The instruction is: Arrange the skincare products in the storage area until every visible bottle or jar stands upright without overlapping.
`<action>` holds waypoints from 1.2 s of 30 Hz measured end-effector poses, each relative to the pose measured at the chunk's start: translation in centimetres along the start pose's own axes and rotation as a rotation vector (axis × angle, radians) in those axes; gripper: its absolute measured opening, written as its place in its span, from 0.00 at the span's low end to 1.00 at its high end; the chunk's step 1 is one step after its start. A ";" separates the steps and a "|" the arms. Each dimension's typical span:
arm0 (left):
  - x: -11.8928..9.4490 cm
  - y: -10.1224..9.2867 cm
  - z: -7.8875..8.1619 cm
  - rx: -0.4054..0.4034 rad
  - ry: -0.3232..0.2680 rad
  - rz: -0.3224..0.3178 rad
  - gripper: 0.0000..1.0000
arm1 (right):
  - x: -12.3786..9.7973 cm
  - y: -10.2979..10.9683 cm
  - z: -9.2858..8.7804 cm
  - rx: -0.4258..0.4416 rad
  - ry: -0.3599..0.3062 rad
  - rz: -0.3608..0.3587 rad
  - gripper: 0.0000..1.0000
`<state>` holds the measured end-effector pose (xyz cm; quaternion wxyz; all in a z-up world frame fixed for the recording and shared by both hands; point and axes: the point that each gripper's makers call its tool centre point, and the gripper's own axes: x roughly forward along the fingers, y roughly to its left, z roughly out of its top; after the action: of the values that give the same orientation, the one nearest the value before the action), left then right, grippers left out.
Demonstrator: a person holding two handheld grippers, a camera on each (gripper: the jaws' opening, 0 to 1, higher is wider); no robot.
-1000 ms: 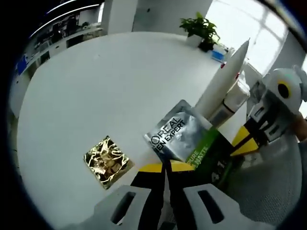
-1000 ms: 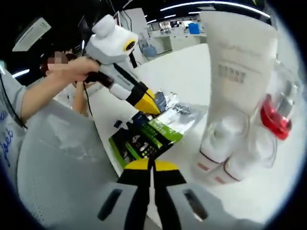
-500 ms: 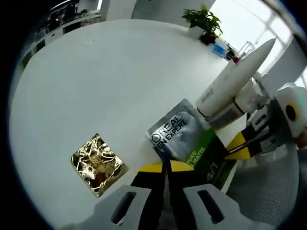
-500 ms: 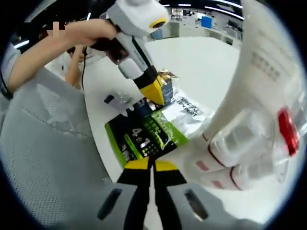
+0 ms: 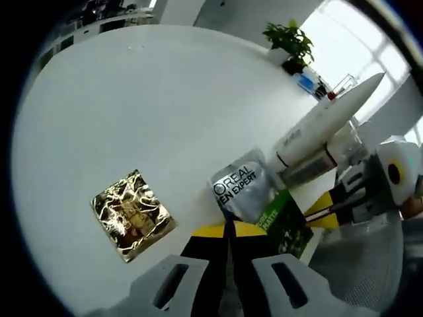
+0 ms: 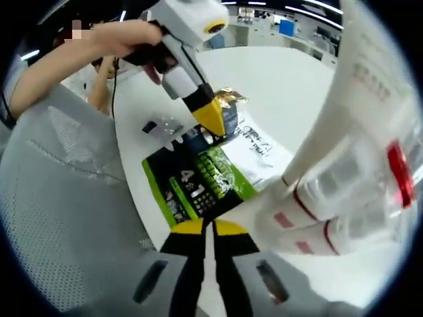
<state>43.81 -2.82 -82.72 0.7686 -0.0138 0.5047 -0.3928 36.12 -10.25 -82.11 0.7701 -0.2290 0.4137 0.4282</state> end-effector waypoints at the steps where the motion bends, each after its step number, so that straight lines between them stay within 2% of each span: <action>1: 0.0 0.2 0.1 -0.005 -0.006 0.002 0.00 | -0.1 0.1 0.2 -0.001 -0.009 -0.005 0.02; 8: 0.0 0.9 0.8 -0.045 -0.037 0.012 0.00 | 0.3 1.1 1.8 -0.009 -0.056 -0.005 0.03; 14: -0.5 1.6 1.3 -0.078 -0.076 0.033 0.00 | 1.4 2.3 2.7 -0.083 -0.042 0.008 0.05; 17: -0.7 1.4 2.0 -0.132 -0.121 0.012 0.00 | 1.8 2.1 3.2 -0.103 -0.045 -0.009 0.05; 21: -0.6 2.0 2.3 -0.146 -0.154 0.044 0.00 | 2.1 2.0 3.6 -0.129 -0.039 -0.020 0.05; 24: -0.7 2.0 2.7 -0.164 -0.177 0.041 0.00 | 2.6 1.6 3.4 -0.176 -0.018 -0.054 0.05; 29: -0.4 1.6 2.5 -0.172 -0.170 0.026 0.00 | 2.6 0.7 3.6 -0.151 -0.026 -0.081 0.05; 32: -0.2 1.8 2.4 -0.163 -0.158 0.027 0.00 | 2.9 0.4 2.4 -0.193 0.033 -0.087 0.04; 33: -0.1 1.7 2.4 -0.161 -0.157 0.029 0.00 | 3.0 0.6 2.8 -0.211 0.007 -0.088 0.04; 36: -0.1 1.8 2.4 -0.164 -0.155 0.032 0.00 | 2.9 0.5 2.8 -0.204 0.010 -0.089 0.03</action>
<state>46.73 -2.42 -82.24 0.8077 -0.0989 0.4744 -0.3359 37.75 -6.65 -83.00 0.7589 -0.3268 0.3612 0.4322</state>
